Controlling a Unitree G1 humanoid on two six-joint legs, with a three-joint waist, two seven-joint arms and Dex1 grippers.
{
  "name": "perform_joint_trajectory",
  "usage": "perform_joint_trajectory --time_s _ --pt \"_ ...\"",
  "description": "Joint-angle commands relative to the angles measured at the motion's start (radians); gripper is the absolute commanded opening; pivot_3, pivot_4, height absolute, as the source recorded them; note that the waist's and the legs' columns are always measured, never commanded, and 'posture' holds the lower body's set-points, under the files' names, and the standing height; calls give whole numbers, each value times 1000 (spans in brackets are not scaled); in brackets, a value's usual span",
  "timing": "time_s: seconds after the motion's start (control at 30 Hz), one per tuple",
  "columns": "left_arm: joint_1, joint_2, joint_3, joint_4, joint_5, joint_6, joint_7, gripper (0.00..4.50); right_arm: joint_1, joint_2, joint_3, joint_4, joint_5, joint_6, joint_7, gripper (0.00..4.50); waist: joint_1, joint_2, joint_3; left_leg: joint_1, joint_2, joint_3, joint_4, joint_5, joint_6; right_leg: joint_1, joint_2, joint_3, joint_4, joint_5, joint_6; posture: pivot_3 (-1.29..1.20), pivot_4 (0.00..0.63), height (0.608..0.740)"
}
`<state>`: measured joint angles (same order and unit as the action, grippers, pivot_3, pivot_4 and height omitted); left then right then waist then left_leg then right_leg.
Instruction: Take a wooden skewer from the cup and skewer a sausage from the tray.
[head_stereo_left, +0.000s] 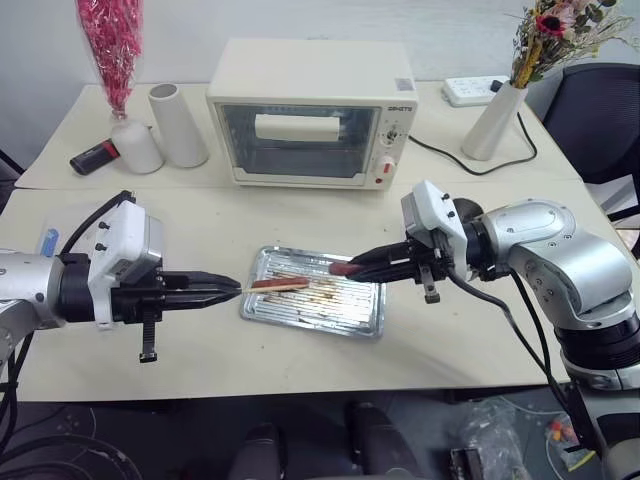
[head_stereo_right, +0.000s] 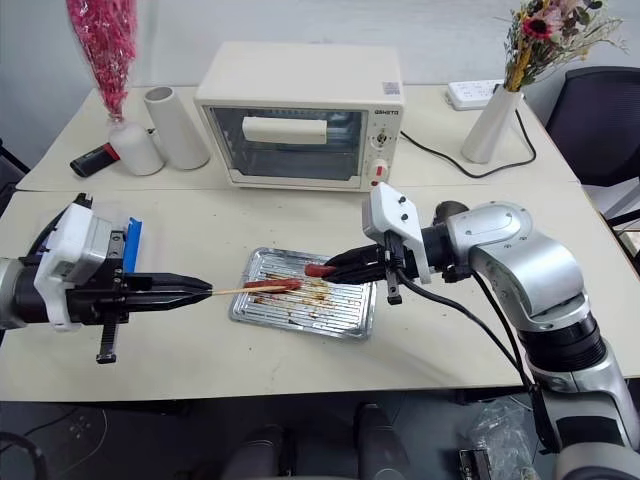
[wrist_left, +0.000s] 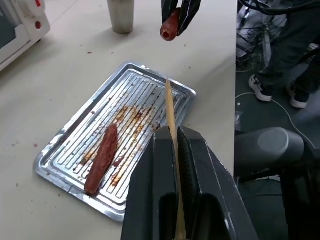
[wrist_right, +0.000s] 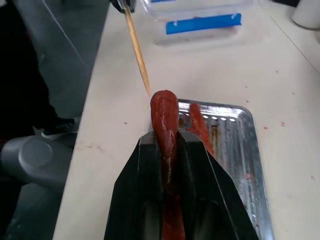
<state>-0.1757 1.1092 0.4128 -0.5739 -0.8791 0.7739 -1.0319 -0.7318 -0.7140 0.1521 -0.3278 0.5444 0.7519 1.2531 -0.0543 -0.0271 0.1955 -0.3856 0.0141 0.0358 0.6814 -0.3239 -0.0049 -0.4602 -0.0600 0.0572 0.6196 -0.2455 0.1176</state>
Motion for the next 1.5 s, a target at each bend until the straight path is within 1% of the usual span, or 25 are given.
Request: perform_joint_trajectory --time_s 0.03,0.53,0.73,1.07,1.5 --pt "-27 22 5 -1 4 -20 -15 0 5 -9 -17 -52 41 -4 4 124 0 0 0 0 0 0 0 0 0 0 0 0 0 0 0 0 150 740" --pt "-70 37 1 -30 -25 3 -23 0 55 5 5 -95 58 -26 -25 124 1 0 0 0 0 0 0 0 0 0 0 0 0 0 0 0 150 740" --pt "-69 45 9 -40 -39 12 -20 0 76 15 26 -86 39 -49 -36 124 1 0 0 0 0 0 0 0 0 0 0 0 1 0 0 0 150 740" --pt "-70 44 8 -50 -47 13 -13 0 43 51 55 -41 22 -48 -65 124 1 0 0 0 0 0 0 0 0 0 0 0 1 0 0 0 150 740" --pt "-48 61 35 -30 -23 3 -38 0 31 27 51 4 4 -62 -55 124 1 0 0 0 0 0 1 0 0 0 0 0 1 0 0 0 150 740"
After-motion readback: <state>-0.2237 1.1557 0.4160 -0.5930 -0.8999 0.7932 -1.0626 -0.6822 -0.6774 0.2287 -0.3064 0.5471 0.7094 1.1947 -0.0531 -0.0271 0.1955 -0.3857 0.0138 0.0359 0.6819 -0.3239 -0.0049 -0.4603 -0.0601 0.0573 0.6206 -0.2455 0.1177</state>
